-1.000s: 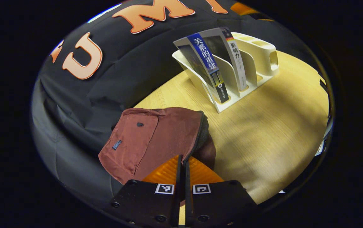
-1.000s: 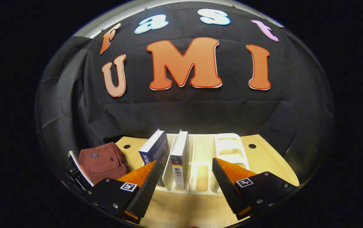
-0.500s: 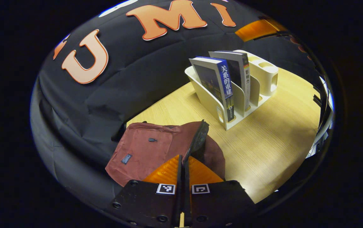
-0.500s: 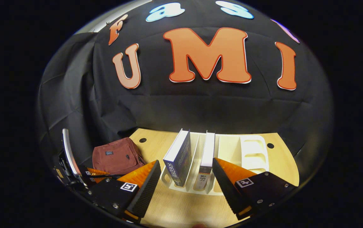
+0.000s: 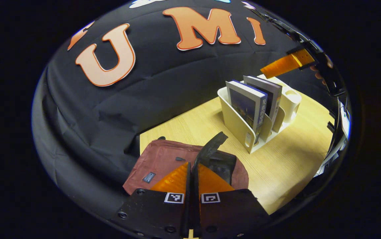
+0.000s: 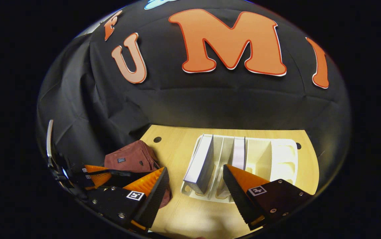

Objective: Open the schoolbag, grab two books from the bookshelf and put them into the schoolbag.

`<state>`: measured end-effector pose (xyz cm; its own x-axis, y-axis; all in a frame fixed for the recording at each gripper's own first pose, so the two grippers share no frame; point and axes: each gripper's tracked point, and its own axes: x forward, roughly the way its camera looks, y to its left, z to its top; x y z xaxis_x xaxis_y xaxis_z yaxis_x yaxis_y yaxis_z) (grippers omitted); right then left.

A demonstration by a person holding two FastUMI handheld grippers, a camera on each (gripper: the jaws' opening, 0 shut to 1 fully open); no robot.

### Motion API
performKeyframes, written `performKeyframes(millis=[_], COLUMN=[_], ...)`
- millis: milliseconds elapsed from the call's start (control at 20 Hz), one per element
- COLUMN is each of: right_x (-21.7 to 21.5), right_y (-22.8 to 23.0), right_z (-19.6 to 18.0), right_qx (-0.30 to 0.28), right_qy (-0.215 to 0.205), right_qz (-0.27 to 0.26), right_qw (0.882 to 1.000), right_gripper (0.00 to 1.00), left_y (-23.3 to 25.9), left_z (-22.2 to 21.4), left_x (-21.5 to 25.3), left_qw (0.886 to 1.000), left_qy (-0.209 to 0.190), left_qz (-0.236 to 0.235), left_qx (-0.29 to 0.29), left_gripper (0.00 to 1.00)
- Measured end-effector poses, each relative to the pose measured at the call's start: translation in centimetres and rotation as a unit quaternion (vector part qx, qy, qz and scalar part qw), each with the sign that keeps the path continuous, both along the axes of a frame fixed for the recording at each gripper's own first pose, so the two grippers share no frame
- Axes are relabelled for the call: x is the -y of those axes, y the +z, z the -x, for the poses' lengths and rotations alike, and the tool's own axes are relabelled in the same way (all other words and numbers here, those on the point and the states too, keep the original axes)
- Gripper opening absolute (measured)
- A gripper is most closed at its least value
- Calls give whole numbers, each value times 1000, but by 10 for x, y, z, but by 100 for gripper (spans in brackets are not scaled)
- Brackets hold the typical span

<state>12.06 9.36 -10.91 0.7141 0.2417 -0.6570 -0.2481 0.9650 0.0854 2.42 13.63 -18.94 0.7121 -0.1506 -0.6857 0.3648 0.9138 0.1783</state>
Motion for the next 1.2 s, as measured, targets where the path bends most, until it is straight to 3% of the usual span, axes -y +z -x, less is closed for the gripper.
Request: performKeyframes(millis=[150, 250, 500, 650, 1000, 1050, 1100, 1150, 1200], right_x=[0, -13, -21, -14, -23, -23, -23, -22, -20], right_y=[-16, -23, -32, -45, -82, -88, -94, -101, -102], right_z=[-3, -5, -29, -48, -50, -48, -49, -49, -51], right_qx=[-61, -101, -148, -167, -268, -286, -301, -313, -318], right_qy=[2, 7, 28, 8, -21, -19, -23, -30, -40], right_qz=[37, 29, 62, 91, 88, 94, 96, 98, 106], right_qw=[997, 994, 987, 982, 959, 953, 948, 944, 941], right_gripper=[97, 98, 97, 94, 88, 83, 66, 70, 56], left_y=[15, 25, 30, 26, 21, 18, 17, 16, 13], left_z=[-13, -23, -29, -32, -32, -33, -33, -32, -31], left_x=[-11, -14, -19, -17, -22, -23, -23, -23, -23], left_qw=[1000, 1000, 1000, 999, 998, 998, 997, 997, 997], left_qy=[-6, -15, -10, -12, -20, -20, -20, -20, -22], left_qz=[1, -6, 19, 41, 60, 64, 67, 69, 72], left_qx=[2, 11, 17, 18, 24, 21, 19, 16, 14], left_gripper=[5, 5, 5, 5, 5, 5, 5, 5, 5])
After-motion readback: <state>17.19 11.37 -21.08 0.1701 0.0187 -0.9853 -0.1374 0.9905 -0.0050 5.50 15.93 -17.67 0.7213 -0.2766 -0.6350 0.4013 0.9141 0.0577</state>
